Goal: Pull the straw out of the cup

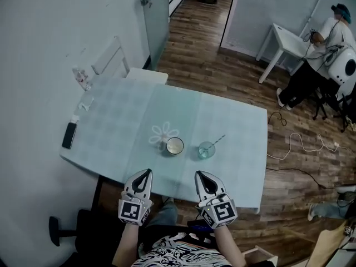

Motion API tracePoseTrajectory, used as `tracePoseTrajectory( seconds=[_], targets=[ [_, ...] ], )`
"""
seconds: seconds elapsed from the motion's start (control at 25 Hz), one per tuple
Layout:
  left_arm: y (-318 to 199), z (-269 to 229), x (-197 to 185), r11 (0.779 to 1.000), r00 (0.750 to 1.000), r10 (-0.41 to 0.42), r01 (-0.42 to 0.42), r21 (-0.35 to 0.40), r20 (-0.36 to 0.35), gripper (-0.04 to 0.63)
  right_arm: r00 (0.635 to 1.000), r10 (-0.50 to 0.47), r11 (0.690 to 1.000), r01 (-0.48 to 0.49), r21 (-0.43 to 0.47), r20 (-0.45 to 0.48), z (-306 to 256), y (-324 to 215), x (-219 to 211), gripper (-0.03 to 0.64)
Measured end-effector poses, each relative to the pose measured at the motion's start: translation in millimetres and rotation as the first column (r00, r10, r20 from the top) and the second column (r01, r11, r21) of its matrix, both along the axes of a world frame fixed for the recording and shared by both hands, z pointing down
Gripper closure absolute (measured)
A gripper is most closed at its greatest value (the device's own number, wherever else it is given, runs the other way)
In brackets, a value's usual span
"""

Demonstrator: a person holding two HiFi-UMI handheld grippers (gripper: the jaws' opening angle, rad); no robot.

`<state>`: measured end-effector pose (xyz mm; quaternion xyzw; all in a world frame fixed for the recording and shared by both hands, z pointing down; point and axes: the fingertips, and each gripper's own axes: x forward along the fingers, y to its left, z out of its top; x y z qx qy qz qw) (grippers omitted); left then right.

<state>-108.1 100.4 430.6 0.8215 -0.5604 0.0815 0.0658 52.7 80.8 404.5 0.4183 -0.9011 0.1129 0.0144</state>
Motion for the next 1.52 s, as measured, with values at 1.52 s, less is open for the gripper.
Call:
tracePoseTrajectory(
  seconds=[1.52],
  targets=[
    [-110,107,-7,0.914,0.888,0.394,-0.354,-0.197,0.236,0.495,0.989,-0.015,0.990,-0.005,-0.138,-0.147,46,-80,-61,0.561]
  ],
)
